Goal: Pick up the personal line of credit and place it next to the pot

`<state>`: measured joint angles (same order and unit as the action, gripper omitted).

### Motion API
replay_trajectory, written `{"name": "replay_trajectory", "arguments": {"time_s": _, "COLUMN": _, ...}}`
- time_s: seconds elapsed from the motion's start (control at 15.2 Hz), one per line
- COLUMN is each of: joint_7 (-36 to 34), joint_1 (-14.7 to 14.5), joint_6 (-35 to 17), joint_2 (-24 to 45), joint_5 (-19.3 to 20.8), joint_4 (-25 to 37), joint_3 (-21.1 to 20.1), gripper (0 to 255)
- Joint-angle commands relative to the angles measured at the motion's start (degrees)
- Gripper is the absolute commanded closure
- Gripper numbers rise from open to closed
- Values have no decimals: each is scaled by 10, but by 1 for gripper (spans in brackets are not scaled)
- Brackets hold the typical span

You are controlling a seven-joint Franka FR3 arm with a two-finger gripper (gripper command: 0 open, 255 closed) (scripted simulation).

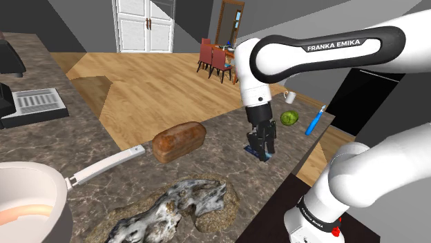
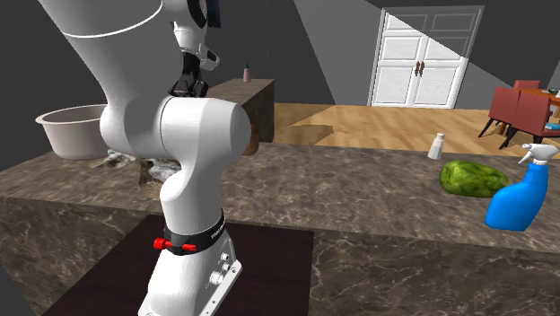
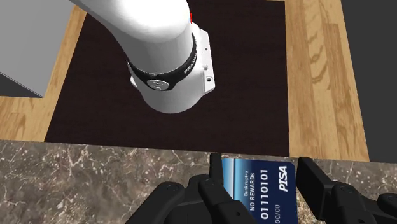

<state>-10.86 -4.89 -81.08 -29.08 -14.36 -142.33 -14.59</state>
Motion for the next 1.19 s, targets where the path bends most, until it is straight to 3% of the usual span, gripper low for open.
{"name": "replay_trajectory", "arguments": {"time_s": 0.0, "joint_7": -28, "joint_1": -11, "joint_6": -4, "joint_2": 21, "joint_5": -23, "joint_4": 22, "joint_3": -21, "gripper": 255}}
{"name": "replay_trajectory", "arguments": {"time_s": 0.59, "joint_7": -153, "joint_1": -52, "joint_6": -47, "joint_2": 138, "joint_5": -88, "joint_4": 129, "joint_3": -113, "gripper": 255}}
{"name": "replay_trajectory", "arguments": {"time_s": 1.12, "joint_7": -274, "joint_1": -88, "joint_6": -87, "joint_2": 280, "joint_5": -87, "joint_4": 262, "joint_3": -181, "gripper": 255}}
